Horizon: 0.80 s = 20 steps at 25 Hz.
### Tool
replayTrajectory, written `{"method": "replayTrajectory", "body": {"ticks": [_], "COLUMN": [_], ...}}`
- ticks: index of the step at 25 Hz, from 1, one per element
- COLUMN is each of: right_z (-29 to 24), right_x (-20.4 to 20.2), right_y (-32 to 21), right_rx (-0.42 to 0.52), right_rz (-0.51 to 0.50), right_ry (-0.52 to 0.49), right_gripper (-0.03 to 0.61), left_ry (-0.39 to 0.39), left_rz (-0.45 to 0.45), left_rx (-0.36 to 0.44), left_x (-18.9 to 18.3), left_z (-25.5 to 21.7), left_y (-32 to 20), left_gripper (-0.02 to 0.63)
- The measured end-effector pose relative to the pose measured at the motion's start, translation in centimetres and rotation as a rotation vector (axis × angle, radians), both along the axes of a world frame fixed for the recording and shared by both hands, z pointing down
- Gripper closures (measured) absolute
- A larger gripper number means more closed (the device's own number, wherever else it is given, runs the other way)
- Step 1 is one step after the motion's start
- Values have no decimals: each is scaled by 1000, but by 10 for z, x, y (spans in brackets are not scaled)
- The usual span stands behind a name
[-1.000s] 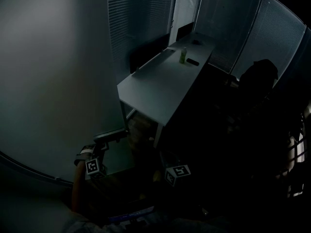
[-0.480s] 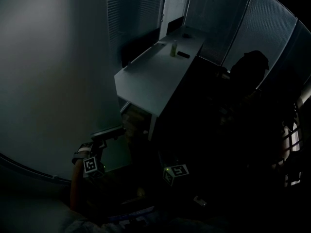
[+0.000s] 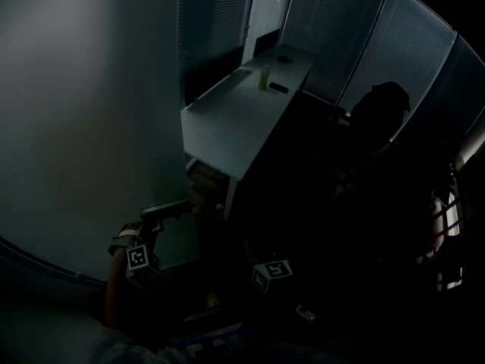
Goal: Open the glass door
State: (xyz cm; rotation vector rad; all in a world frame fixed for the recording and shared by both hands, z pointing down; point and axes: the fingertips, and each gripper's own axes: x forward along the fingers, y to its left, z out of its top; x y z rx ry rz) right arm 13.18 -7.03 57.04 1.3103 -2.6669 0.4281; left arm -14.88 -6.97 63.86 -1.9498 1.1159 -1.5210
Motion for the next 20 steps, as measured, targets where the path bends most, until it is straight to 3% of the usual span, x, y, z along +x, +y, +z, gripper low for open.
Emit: {"method": "replayTrajectory", "body": {"ticks": [16,20], "right_z": [8,14], "right_x": [-7,1], "right_y": [43,74], "right_rx": [-21,-15], "right_rz": [57,74], "right_ry": [10,10], "right_gripper": [577,577], "left_ry": [4,0], "left_rz": [48,60], "left_rx": [-2,11], "left_x": [7,17], "left_z": [-1,4], "left_y": [6,30], "left_gripper": [611,611]}}
